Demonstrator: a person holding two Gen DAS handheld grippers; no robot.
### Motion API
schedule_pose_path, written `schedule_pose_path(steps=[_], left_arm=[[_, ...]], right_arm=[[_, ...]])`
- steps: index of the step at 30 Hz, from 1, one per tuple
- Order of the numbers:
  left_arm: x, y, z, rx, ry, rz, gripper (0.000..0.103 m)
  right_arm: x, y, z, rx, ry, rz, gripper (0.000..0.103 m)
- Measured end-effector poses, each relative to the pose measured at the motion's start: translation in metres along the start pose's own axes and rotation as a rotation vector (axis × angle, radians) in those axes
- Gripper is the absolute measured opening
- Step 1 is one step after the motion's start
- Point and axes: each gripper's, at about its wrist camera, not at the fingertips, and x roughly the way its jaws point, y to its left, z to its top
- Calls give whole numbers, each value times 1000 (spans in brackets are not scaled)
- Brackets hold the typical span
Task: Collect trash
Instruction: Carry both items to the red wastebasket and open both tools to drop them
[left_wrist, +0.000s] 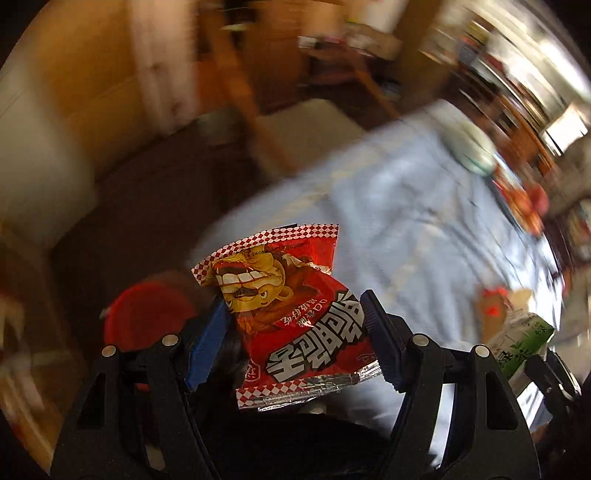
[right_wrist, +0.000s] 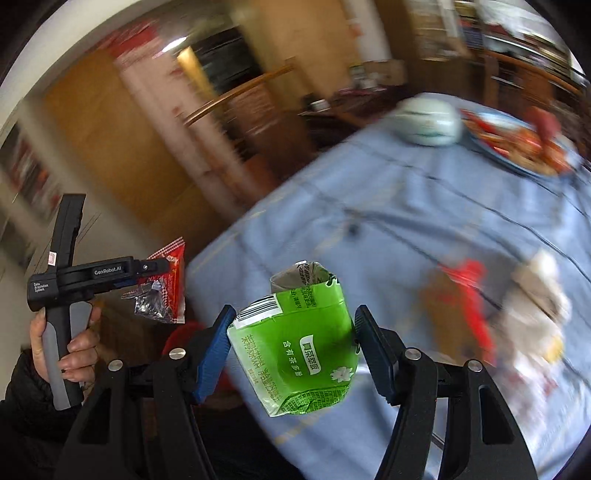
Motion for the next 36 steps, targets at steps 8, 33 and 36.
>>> schedule_pose_path(steps=[8, 33, 36], left_arm=[[-7, 141, -43, -304, 20, 128, 71], [-31, 268, -79, -554, 21, 305, 89], [-37, 277, -82, -578, 11, 315, 89]], right_arm=[[51, 102, 19, -215, 109, 147, 65], [202, 273, 12, -521, 415, 357, 72], [197, 282, 19, -532, 383, 366, 78]])
